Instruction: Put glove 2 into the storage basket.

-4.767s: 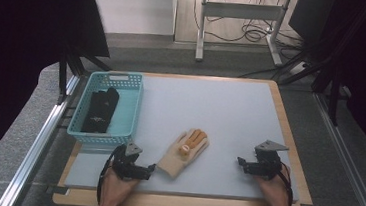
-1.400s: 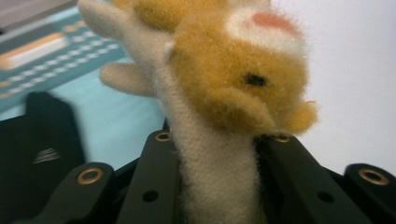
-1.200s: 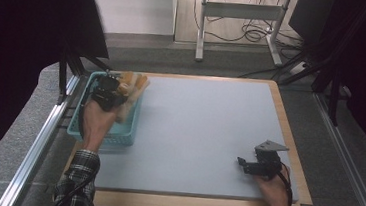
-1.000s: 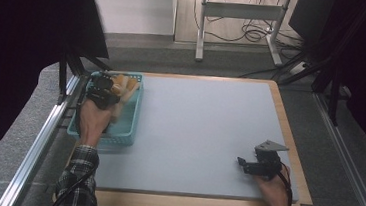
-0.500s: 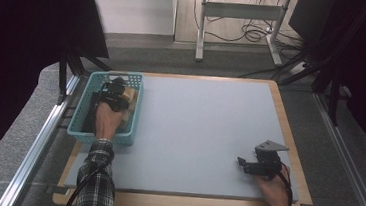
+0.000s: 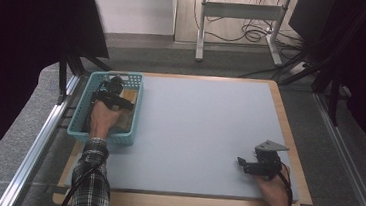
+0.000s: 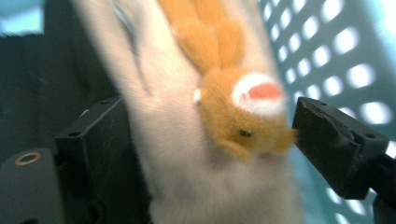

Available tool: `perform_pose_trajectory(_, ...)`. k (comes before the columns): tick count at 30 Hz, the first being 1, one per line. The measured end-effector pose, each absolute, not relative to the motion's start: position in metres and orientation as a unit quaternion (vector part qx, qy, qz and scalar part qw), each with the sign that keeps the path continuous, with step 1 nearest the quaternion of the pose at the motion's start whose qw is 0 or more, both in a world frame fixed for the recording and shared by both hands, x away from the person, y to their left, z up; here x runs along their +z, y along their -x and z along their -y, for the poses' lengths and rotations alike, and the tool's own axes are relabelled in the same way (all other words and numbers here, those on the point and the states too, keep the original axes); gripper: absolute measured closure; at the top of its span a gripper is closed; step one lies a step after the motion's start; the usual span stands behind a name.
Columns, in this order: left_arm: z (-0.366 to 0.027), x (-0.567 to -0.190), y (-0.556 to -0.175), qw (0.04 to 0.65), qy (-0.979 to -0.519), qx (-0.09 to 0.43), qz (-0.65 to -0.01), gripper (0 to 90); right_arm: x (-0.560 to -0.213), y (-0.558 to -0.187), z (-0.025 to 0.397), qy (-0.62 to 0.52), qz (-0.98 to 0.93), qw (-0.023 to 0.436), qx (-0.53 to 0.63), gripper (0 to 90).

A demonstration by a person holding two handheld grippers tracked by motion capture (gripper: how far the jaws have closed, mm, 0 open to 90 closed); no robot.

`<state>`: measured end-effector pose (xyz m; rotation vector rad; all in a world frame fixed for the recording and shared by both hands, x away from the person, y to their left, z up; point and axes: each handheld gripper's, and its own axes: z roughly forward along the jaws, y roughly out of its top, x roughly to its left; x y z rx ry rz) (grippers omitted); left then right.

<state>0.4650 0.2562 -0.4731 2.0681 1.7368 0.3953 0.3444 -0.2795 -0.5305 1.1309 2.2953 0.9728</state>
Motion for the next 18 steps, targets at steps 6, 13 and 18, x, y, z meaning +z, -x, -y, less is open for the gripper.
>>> perform_pose_trajectory(6,-0.255,-0.473,-0.463,0.230,-0.735,0.138,-0.622,38.8,-0.531,-0.344,0.279,-0.405,-0.821,0.201,0.348,18.2)
perform_pose_trajectory(13,-0.245,-0.485,-0.471,0.216,-0.729,0.139,-0.635,57.4,-0.531,-0.344,0.280,-0.405,-0.821,0.200,0.348,18.2)
perform_pose_trajectory(18,-0.239,-0.478,-0.469,0.236,-0.731,0.131,-0.626,58.7,-0.531,-0.344,0.280,-0.405,-0.821,0.200,0.348,18.2)
